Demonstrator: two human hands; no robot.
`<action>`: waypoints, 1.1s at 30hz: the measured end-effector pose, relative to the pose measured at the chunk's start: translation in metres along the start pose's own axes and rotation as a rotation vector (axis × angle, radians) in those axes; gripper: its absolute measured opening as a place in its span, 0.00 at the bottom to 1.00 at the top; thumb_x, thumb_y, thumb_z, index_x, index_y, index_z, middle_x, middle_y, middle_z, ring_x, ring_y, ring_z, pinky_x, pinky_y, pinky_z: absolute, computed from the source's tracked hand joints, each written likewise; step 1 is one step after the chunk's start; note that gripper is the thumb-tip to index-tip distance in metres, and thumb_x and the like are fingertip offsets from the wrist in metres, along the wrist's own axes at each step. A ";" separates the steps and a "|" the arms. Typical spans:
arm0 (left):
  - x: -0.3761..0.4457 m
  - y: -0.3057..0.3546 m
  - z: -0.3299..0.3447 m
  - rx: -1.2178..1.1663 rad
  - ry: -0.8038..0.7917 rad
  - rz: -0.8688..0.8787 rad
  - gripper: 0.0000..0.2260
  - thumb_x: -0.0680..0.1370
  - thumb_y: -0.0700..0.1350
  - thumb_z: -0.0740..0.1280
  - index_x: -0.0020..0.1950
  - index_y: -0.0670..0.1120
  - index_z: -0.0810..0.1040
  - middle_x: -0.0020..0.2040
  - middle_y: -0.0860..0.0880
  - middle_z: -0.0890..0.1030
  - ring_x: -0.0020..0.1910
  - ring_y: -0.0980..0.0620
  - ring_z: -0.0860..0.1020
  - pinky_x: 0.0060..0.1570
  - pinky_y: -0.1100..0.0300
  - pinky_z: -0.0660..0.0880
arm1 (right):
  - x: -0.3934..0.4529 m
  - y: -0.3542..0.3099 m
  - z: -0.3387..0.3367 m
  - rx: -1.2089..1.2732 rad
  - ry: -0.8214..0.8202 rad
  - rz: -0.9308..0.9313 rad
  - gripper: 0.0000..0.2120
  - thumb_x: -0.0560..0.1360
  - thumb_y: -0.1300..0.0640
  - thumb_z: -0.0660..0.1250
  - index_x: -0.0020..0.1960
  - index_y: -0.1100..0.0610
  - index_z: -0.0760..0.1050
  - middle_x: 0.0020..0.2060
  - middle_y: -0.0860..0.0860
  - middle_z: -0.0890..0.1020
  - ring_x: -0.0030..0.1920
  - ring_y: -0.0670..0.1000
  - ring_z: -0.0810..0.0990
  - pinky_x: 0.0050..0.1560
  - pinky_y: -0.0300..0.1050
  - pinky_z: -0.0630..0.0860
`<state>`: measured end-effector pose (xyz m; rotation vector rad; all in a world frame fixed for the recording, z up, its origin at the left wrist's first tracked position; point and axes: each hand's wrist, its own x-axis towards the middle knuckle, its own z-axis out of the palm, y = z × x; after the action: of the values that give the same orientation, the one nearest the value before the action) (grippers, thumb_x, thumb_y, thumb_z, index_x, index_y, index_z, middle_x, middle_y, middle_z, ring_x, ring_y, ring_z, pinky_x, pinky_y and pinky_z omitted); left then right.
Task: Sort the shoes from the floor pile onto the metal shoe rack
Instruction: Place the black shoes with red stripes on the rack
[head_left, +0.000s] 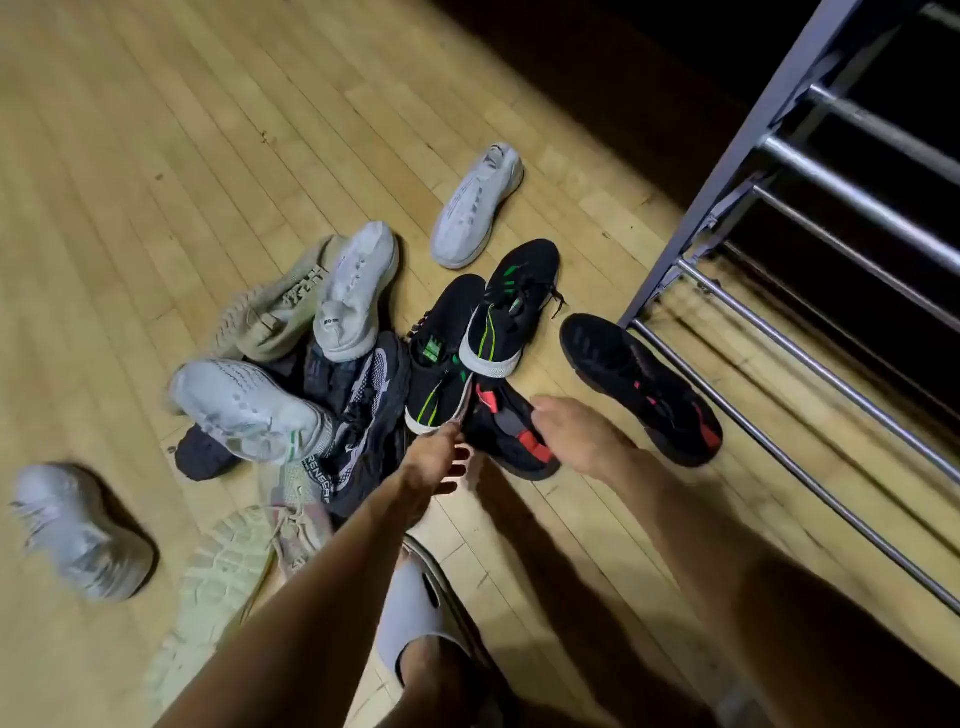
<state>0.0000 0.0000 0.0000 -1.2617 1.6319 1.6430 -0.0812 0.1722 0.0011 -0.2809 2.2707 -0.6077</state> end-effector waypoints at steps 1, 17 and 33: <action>0.000 0.001 0.003 -0.016 0.000 0.012 0.15 0.82 0.54 0.56 0.44 0.47 0.75 0.47 0.46 0.78 0.43 0.48 0.74 0.42 0.58 0.71 | -0.003 -0.003 0.004 -0.077 -0.045 -0.012 0.21 0.80 0.49 0.49 0.71 0.47 0.68 0.67 0.53 0.72 0.67 0.59 0.73 0.66 0.51 0.69; 0.000 0.006 0.018 -0.071 0.006 0.032 0.17 0.82 0.56 0.55 0.37 0.51 0.69 0.44 0.49 0.78 0.42 0.49 0.75 0.41 0.58 0.72 | -0.003 0.005 0.003 -0.415 -0.078 -0.040 0.08 0.82 0.55 0.58 0.59 0.54 0.72 0.57 0.54 0.77 0.53 0.56 0.77 0.51 0.48 0.73; -0.018 0.022 0.042 -0.215 -0.060 -0.209 0.12 0.82 0.48 0.56 0.52 0.41 0.74 0.45 0.43 0.77 0.41 0.45 0.77 0.40 0.51 0.76 | -0.024 -0.018 -0.008 0.393 -0.020 0.066 0.12 0.76 0.63 0.55 0.36 0.51 0.68 0.44 0.52 0.73 0.44 0.53 0.69 0.39 0.46 0.64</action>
<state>-0.0217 0.0414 0.0200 -1.4203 1.2667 1.7401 -0.0699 0.1685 0.0297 -0.0182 2.0768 -0.9906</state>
